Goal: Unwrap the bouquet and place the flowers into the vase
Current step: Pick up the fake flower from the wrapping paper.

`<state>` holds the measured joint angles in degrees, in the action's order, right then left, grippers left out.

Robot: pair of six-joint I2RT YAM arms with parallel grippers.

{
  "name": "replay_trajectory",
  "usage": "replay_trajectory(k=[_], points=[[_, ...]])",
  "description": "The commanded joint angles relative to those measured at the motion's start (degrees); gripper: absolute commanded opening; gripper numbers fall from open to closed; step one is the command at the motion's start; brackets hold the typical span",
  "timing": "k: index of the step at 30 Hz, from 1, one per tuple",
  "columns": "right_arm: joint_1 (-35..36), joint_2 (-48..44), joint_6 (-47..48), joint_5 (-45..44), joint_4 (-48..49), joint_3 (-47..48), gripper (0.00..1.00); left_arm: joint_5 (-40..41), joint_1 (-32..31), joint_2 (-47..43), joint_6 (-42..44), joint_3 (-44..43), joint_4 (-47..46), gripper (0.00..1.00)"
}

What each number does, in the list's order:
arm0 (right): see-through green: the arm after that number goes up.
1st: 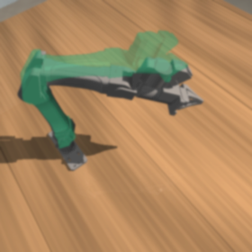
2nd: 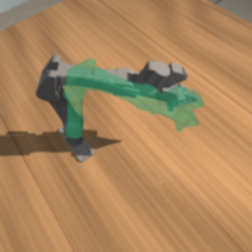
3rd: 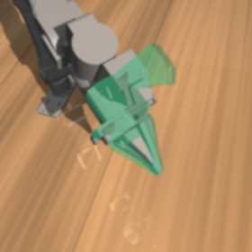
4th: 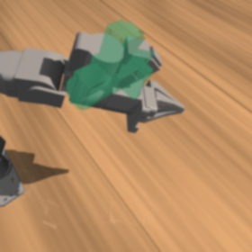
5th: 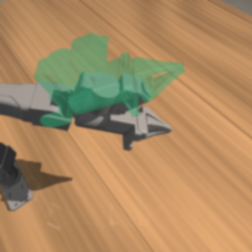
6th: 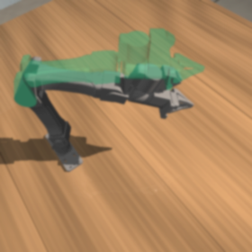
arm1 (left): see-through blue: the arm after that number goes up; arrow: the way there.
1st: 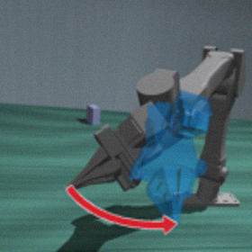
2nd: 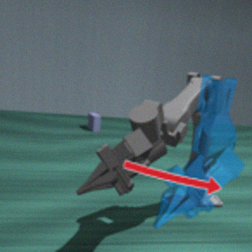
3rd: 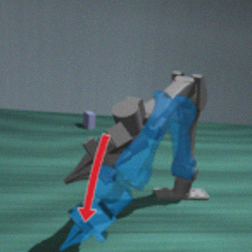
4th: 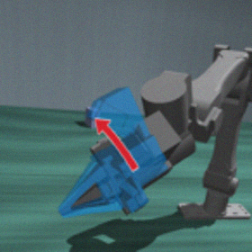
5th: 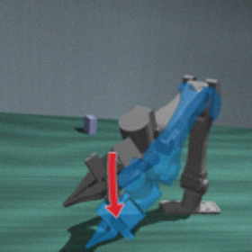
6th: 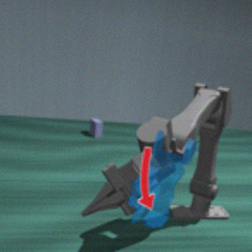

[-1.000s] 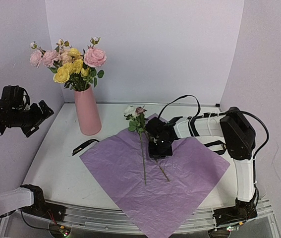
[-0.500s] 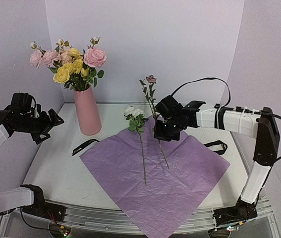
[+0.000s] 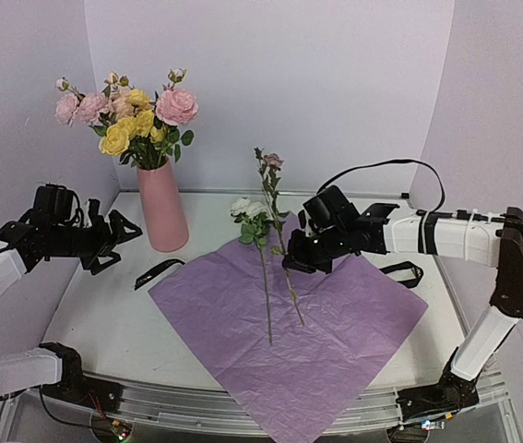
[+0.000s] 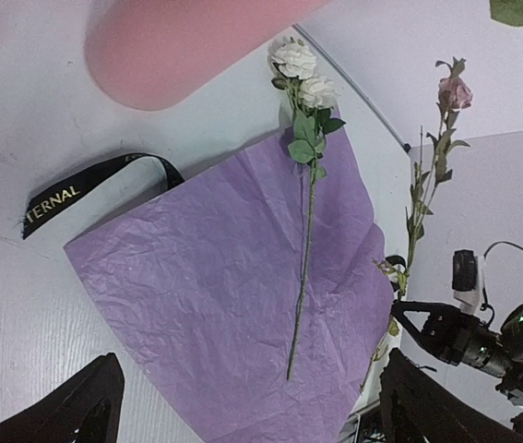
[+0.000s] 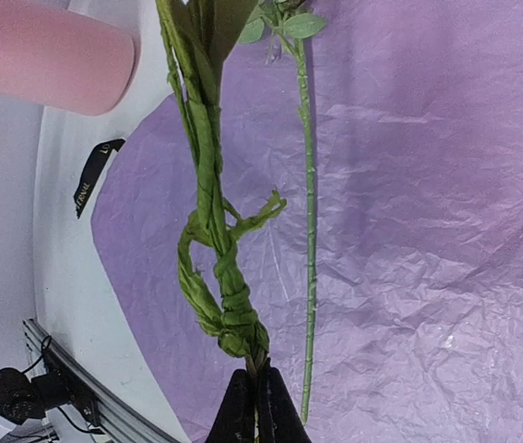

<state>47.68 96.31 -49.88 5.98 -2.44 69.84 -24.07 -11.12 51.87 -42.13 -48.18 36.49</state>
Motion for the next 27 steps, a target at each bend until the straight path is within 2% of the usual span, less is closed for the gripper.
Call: replay_trajectory(k=[1, 8, 13, 20, 27], points=[[0.3, -1.7, -3.1, 4.6, 6.1, -1.4, 0.00, -0.9, -1.5, 1.4, -2.0, 0.6, -7.1, 0.98], [0.3, -0.3, -2.7, 9.8, 9.8, -0.7, 0.00, -2.3, -3.0, 1.3, -5.3, 2.7, -11.3, 0.94], [0.7, -0.2, -1.6, 13.2, 12.5, -0.5, 0.00, -2.7, -6.3, 1.7, -7.9, 3.1, -14.9, 0.90], [2.5, -2.7, -1.6, 15.0, 16.8, -3.1, 0.00, 0.4, -16.9, 4.6, -12.3, 1.1, -21.9, 0.90], [4.3, -9.1, 0.0, 14.9, 20.6, -7.8, 0.00, 7.4, -29.0, 10.9, -13.9, -5.5, -28.1, 0.86]])
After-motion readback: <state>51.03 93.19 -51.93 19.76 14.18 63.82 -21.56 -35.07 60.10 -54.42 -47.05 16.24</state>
